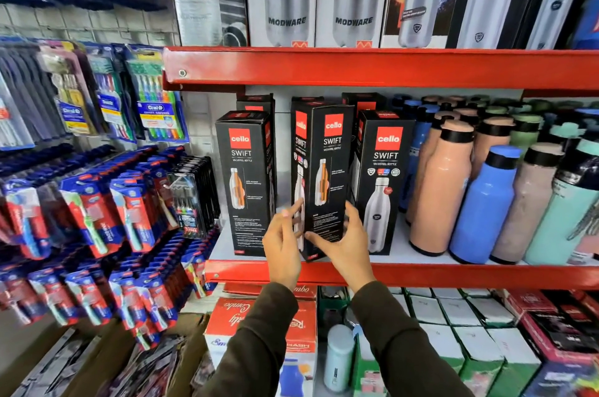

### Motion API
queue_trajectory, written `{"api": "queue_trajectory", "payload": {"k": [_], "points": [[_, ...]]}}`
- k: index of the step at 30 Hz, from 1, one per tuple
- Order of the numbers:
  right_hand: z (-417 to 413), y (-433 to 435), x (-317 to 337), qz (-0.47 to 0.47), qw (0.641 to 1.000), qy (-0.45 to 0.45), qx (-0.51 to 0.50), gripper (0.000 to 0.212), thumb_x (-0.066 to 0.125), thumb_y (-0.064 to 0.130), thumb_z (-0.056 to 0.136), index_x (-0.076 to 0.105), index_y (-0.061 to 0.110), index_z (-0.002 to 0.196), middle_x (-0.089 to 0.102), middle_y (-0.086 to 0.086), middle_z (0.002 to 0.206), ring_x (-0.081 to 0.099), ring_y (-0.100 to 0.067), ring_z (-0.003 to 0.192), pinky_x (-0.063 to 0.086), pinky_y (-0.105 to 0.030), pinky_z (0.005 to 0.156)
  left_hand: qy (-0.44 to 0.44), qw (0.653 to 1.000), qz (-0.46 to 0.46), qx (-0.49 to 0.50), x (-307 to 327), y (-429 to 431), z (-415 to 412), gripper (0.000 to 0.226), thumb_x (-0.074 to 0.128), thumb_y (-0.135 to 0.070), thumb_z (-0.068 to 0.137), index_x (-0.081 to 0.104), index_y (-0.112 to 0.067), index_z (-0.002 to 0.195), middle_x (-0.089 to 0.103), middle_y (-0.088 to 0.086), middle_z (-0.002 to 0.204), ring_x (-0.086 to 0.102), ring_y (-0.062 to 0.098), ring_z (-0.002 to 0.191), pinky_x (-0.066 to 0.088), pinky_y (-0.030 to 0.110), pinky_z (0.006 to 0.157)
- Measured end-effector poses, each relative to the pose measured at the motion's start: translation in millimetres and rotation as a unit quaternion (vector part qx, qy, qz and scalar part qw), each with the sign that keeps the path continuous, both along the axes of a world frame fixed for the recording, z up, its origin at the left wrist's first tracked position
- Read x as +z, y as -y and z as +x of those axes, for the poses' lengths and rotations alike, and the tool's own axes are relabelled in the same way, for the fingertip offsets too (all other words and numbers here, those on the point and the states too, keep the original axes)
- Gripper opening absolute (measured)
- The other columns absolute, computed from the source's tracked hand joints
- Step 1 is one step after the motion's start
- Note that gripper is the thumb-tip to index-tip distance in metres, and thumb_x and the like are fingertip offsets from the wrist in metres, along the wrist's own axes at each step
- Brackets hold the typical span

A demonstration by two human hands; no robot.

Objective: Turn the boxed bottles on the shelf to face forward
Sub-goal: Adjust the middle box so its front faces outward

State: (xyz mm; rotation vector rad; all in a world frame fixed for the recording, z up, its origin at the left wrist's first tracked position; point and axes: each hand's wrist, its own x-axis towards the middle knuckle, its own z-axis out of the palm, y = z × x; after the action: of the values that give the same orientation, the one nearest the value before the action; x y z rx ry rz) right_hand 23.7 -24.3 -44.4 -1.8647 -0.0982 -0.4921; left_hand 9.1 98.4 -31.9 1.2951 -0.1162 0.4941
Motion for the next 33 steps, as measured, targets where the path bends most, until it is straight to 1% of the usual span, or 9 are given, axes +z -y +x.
{"api": "queue_trajectory", "payload": {"k": [5, 8, 12, 15, 19, 23, 25, 29, 33], "points": [[-2, -4, 5, -0.007, 1.000, 0.024, -0.013, 0.096, 0.086, 0.038, 0.060, 0.035, 0.035, 0.140, 0.062, 0.008, 0.128, 0.061, -0.009, 0.118, 0.054, -0.036, 0.100, 0.019, 1.000, 0.011, 0.008, -7, -1, 5, 0.037, 0.037, -0.026, 0.107, 0.070, -0.018, 0.121, 0.072, -0.013, 0.119, 0.066, 0.011, 0.116, 0.057, 0.033, 0.096], [-5, -4, 10, -0.004, 0.999, 0.032, -0.019, 0.091, 0.085, 0.028, 0.060, 0.037, 0.035, 0.136, 0.062, 0.010, 0.124, 0.062, -0.005, 0.114, 0.054, -0.029, 0.098, 0.049, 0.993, 0.091, 0.050, -10, -3, 14, 0.035, 0.039, -0.019, 0.106, 0.061, -0.016, 0.133, 0.063, -0.005, 0.134, 0.057, 0.011, 0.129, 0.044, 0.028, 0.110], [-6, -4, 12, -0.002, 1.000, 0.015, -0.007, 0.098, 0.084, 0.029, 0.058, 0.034, 0.029, 0.142, 0.059, 0.010, 0.129, 0.058, -0.006, 0.119, 0.051, -0.033, 0.103, -0.025, 0.984, 0.166, 0.057, -9, -4, 32, 0.046, 0.035, -0.008, 0.105, 0.036, -0.009, 0.151, 0.040, 0.009, 0.157, 0.035, 0.021, 0.148, 0.024, 0.026, 0.120], [-4, -3, 11, -0.003, 1.000, -0.001, 0.018, 0.102, 0.081, 0.032, 0.058, 0.030, 0.031, 0.146, 0.055, 0.009, 0.137, 0.052, -0.005, 0.127, 0.047, -0.038, 0.109, -0.066, 0.980, 0.181, 0.044, -3, -8, 38, 0.044, 0.036, -0.011, 0.105, 0.038, -0.006, 0.149, 0.045, 0.013, 0.153, 0.042, 0.024, 0.143, 0.027, 0.018, 0.109], [-2, 1, 13, -0.027, 0.999, -0.008, 0.042, 0.105, 0.075, 0.032, 0.069, 0.014, 0.032, 0.155, 0.039, 0.009, 0.154, 0.038, -0.008, 0.143, 0.035, -0.039, 0.119, -0.069, 0.980, 0.176, 0.063, -3, -13, 40, 0.038, 0.043, -0.013, 0.104, 0.050, -0.006, 0.140, 0.060, 0.014, 0.137, 0.053, 0.013, 0.115, 0.034, 0.018, 0.095], [-3, 5, 14, -0.061, 0.996, -0.014, 0.062, 0.086, 0.063, 0.016, 0.088, 0.012, 0.029, 0.157, 0.030, 0.004, 0.161, 0.029, -0.010, 0.148, 0.028, -0.040, 0.122, -0.047, 0.984, 0.159, 0.070, -10, -15, 40, 0.034, 0.049, -0.014, 0.102, 0.057, -0.006, 0.134, 0.064, 0.007, 0.124, 0.059, 0.017, 0.116, 0.041, 0.024, 0.099], [-1, 7, 14, -0.070, 0.995, -0.011, 0.064, 0.079, 0.056, 0.013, 0.092, 0.014, 0.028, 0.157, 0.031, 0.006, 0.160, 0.032, -0.010, 0.146, 0.031, -0.042, 0.121, -0.037, 0.984, 0.160, 0.070, -12, -14, 39, 0.033, 0.050, -0.014, 0.101, 0.058, -0.009, 0.133, 0.067, 0.005, 0.120, 0.063, 0.018, 0.112, 0.045, 0.027, 0.099], [5, 6, 12, -0.080, 0.994, -0.018, 0.075, 0.074, 0.048, 0.007, 0.095, 0.014, 0.032, 0.156, 0.032, 0.006, 0.159, 0.036, -0.013, 0.145, 0.034, -0.045, 0.120, -0.022, 0.983, 0.161, 0.082, -18, -9, 36, 0.033, 0.053, -0.014, 0.100, 0.059, -0.014, 0.133, 0.067, -0.003, 0.117, 0.064, 0.009, 0.109, 0.046, 0.024, 0.099], [9, 4, 9, -0.105, 0.992, -0.032, 0.069, 0.074, 0.046, 0.001, 0.097, 0.011, 0.030, 0.156, 0.032, -0.003, 0.161, 0.032, -0.017, 0.148, 0.026, -0.039, 0.123, -0.026, 0.982, 0.160, 0.096, -25, -7, 36, 0.034, 0.054, -0.013, 0.099, 0.058, -0.014, 0.133, 0.069, 0.002, 0.122, 0.066, 0.013, 0.112, 0.048, 0.025, 0.098]]}}
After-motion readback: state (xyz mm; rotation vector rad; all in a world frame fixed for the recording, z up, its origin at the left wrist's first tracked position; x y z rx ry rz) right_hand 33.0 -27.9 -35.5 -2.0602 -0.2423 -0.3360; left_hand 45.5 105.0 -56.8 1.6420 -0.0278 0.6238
